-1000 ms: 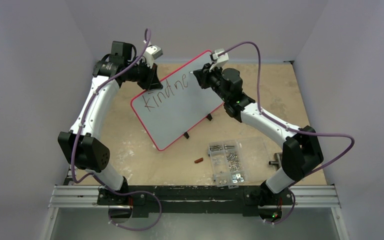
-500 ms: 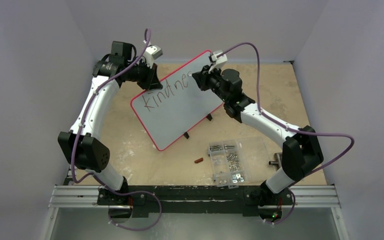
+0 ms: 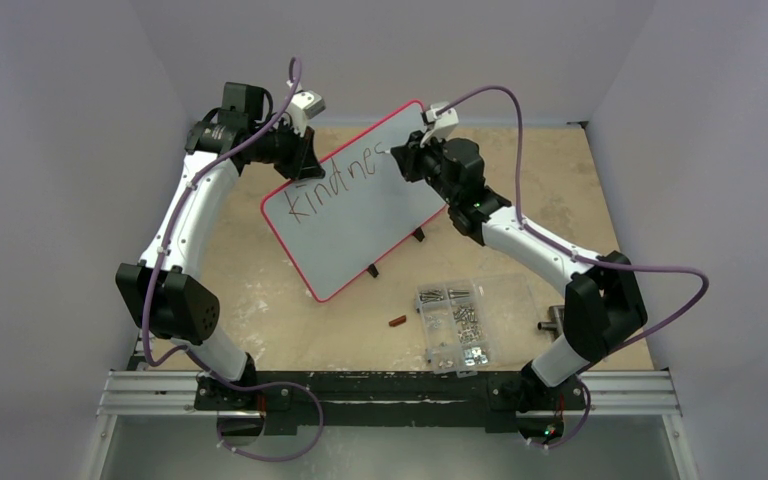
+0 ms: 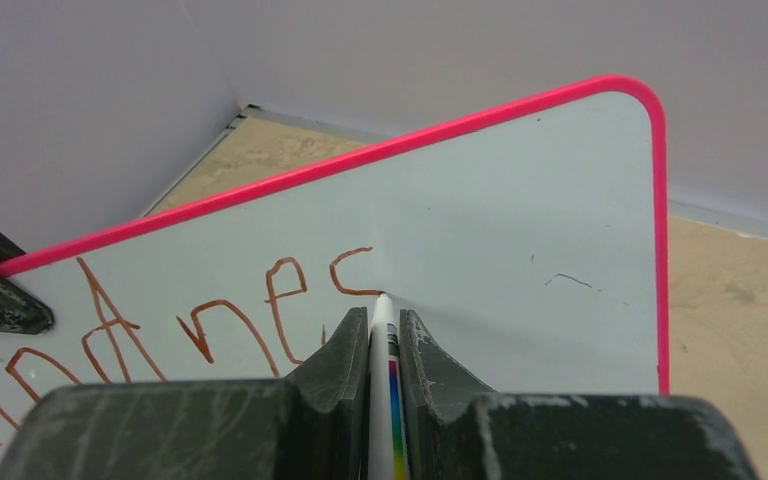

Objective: Write a sentence on the whiteboard

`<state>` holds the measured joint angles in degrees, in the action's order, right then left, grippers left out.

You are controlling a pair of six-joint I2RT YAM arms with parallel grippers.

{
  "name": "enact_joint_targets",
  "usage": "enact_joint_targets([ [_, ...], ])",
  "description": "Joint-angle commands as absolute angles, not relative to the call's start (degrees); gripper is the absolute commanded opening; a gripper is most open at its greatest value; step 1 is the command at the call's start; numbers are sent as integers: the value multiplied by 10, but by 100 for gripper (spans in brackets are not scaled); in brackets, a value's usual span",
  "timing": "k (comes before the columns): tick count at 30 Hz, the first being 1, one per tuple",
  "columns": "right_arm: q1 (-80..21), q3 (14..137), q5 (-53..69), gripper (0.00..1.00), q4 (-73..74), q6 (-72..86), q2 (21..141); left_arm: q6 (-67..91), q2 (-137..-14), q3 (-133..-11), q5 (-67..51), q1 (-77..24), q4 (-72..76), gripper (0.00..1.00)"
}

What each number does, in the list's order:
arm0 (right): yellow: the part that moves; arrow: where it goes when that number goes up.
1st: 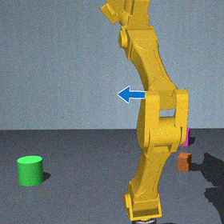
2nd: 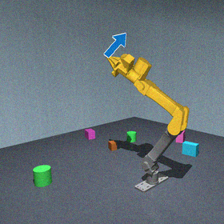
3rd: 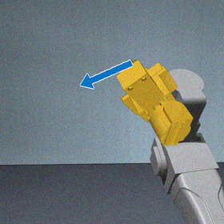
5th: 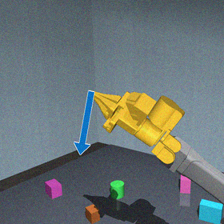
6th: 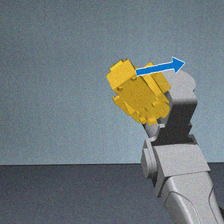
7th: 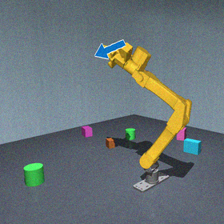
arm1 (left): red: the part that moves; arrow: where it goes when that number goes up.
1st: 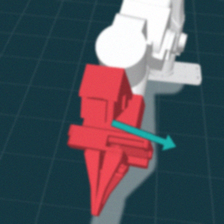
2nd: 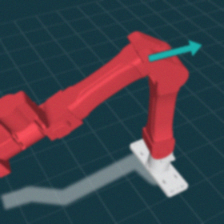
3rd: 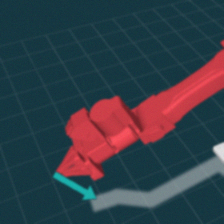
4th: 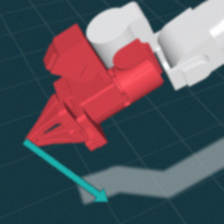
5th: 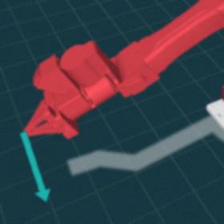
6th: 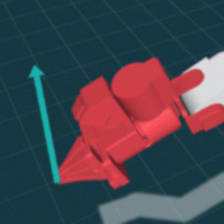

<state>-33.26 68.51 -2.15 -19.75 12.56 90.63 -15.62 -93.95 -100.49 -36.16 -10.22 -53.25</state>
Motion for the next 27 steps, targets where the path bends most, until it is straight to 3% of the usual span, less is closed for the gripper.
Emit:
enact_joint_targets([
  [1,-326,684,-49,0,-182,125,898,-208,-928,-996,-327,-111,-553,0],
  [27,-326,679,69,0,-202,137,891,-208,-925,-995,-324,-112,-553,0],
])
